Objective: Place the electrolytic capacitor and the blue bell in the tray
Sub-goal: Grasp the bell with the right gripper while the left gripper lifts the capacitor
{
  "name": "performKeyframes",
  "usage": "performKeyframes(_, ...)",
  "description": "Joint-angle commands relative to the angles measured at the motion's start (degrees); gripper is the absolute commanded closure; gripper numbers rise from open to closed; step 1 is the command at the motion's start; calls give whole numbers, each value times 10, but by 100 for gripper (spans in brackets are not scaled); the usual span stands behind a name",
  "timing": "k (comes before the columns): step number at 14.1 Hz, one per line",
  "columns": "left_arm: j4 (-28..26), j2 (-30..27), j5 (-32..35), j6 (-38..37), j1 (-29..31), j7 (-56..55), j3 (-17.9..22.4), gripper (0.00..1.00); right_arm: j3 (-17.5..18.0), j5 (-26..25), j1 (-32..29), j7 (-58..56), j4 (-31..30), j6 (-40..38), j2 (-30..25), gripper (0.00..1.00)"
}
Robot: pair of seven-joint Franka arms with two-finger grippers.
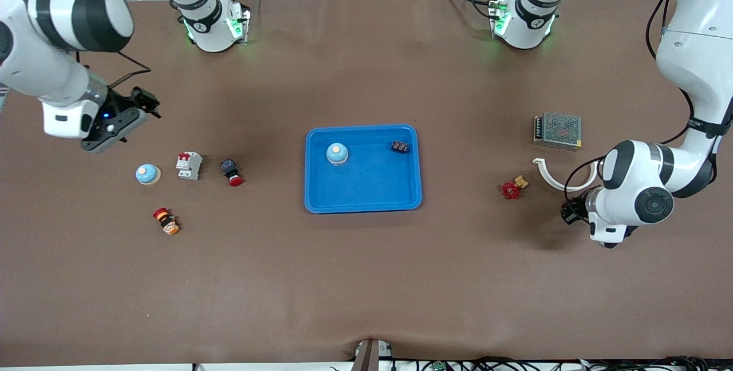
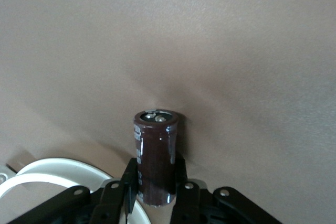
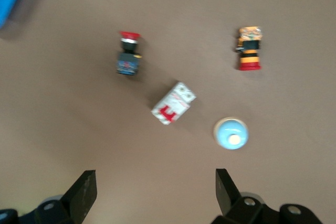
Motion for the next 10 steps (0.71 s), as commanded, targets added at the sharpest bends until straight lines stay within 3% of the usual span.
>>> performKeyframes(1,14,-3,-1,-1,-1,-2,-12,100,12,0,-55,-76,-31,61,17,0)
performKeyframes(7,41,-7,-27,-8,-20,-84,-55,100,13,0,-144,-217,-31,213,143,0)
performKeyframes(10,50,-12,-50,-10,-49,-124,-56,100,13,1,-159,-240,-31,243,184,0)
